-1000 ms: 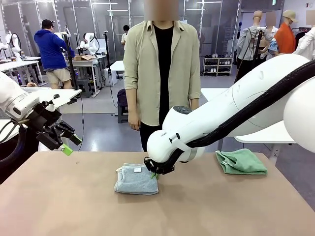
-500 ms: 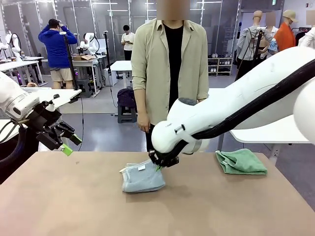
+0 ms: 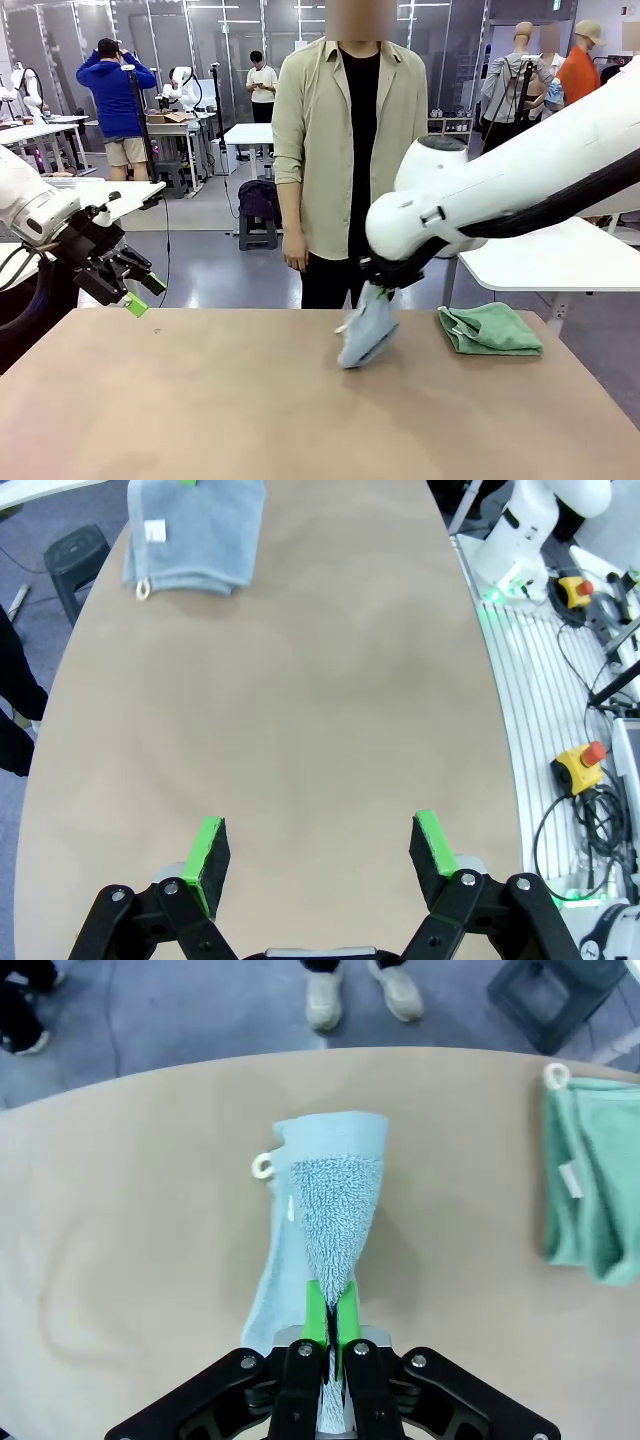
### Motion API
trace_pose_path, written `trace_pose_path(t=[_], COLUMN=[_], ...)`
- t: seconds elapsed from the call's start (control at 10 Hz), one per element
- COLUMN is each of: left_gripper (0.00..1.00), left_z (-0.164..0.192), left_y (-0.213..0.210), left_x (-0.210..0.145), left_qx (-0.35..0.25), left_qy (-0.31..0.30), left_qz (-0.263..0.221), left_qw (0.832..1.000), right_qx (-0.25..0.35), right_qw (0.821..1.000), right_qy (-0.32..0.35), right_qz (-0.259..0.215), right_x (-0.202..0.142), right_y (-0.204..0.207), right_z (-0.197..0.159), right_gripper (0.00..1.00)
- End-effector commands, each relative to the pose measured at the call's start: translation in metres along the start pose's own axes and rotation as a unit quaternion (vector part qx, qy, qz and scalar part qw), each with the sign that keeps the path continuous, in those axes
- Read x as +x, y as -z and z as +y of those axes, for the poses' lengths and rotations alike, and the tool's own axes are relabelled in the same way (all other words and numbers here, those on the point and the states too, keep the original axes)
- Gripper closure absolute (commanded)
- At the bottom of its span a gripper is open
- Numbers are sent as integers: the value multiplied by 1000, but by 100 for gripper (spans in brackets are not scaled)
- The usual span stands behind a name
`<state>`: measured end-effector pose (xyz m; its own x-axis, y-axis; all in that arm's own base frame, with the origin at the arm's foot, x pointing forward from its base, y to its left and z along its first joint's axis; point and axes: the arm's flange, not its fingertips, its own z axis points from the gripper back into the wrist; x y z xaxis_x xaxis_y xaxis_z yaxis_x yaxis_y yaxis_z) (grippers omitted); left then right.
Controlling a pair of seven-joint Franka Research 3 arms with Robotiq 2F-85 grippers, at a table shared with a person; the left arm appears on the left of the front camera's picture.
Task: Fold the towels and place them in the basket.
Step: Stack the folded Towel with hook on the right side of the table.
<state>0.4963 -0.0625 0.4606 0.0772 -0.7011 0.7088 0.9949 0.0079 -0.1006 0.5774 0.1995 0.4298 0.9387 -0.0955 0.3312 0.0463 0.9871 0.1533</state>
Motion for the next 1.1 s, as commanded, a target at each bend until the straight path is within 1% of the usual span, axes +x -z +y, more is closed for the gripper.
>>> trace_pose_path(t=[0.0,0.3,0.6,0.8,1.0], left_gripper=[8,8,8,8,8], left_z=[-1,-1,-1,-1,-1], left_y=[-1,-1,-1,-1,-1], left_x=[0,0,0,0,0], left_qx=[0,0,0,0,0], left_qy=[4,4,4,4,4], left_qz=[4,4,4,4,4], left_qw=[1000,1000,1000,1000,1000], right_qx=[-26,-70,-84,-81,-84], right_qw=[1000,997,995,996,996], right_qy=[-15,-34,-40,-28,-20], right_qz=[6,-1,-30,-28,-22], right_x=[3,29,61,83,96], right_y=[-11,-32,-35,-32,-29], right_z=[-15,-57,-88,-105,-117], right_gripper=[100,100,100,100,100])
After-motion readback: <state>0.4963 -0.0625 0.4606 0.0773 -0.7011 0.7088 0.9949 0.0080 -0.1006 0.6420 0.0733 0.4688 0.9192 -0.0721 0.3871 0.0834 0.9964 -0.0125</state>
